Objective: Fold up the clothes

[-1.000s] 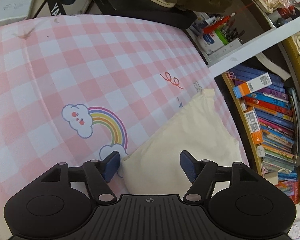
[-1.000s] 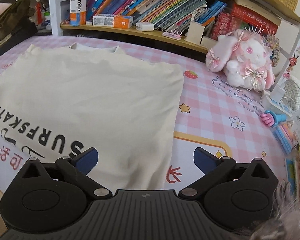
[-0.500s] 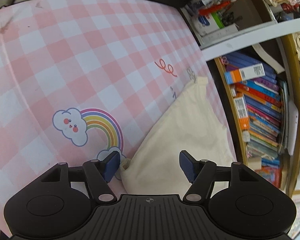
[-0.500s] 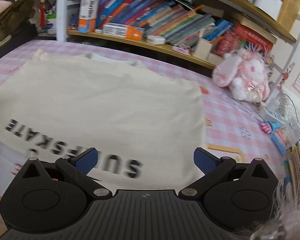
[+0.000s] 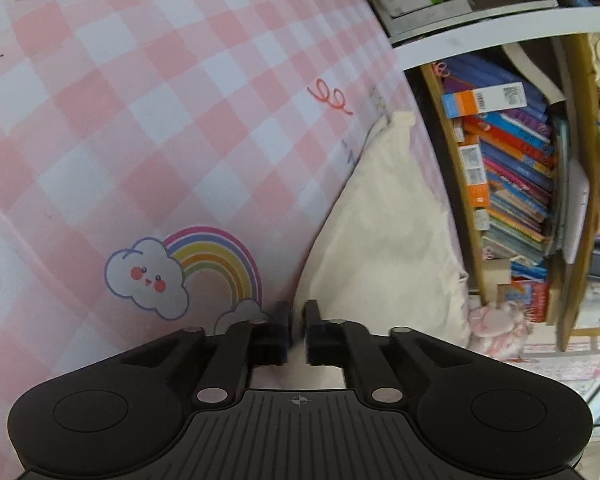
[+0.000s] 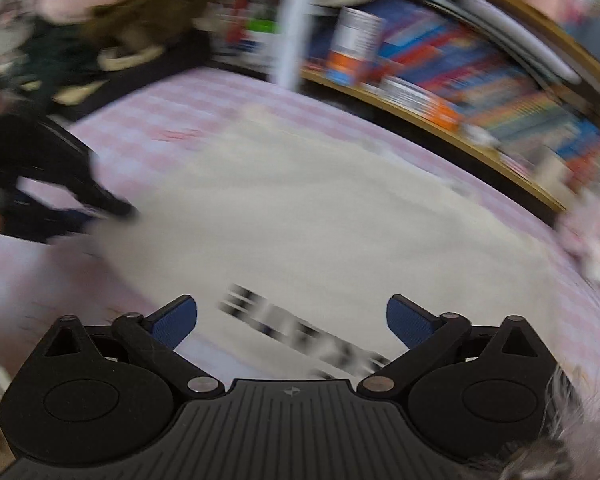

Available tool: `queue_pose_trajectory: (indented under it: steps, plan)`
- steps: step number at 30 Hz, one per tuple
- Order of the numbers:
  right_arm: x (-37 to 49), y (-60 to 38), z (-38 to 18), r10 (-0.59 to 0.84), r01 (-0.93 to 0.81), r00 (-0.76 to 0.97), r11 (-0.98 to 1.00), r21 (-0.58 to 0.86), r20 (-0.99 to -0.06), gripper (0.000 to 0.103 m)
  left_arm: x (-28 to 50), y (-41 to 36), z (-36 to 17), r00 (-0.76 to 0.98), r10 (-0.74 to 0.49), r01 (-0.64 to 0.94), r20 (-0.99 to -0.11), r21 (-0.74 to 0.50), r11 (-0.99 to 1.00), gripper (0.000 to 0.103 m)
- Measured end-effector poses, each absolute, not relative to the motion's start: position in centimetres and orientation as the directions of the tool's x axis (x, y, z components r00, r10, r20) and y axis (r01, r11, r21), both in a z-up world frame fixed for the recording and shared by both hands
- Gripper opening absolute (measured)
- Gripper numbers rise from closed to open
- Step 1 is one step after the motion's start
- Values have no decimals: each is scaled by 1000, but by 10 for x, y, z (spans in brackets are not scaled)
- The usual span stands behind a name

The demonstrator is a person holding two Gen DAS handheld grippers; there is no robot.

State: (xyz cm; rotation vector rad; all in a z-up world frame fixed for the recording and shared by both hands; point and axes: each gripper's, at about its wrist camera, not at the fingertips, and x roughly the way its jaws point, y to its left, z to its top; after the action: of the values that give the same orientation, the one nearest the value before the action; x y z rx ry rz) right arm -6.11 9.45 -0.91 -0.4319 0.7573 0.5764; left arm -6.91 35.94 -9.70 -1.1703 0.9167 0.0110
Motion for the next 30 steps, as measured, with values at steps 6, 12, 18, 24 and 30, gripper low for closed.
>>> queue_pose_trajectory:
  steps: [6, 12, 18, 24, 30]
  plan:
    - [-58, 147, -11, 409, -759, 478, 638, -132, -777, 47, -65, 358, -76, 679, -495, -309, -542, -823, 477, 2]
    - [-62, 182, -16, 441, -824, 422, 551, -133, -792, 46, -59, 349, -73, 662, -555, -256, -504, -848, 464, 3]
    - [-54, 187, -17, 422, -815, 416, 565, -125, -806, 7, -55, 353, -73, 637, -570, -255, -519, -839, 480, 22]
    - [-43, 163, 2, 429, -744, 466, 663, -80, -774, 6, -54, 367, -87, 670, -582, -289, -461, -884, 368, 78]
    - [-41, 156, 9, 450, -746, 444, 665, -41, -775, 6, -34, 349, -109, 634, -667, -284, -390, -921, 268, 80]
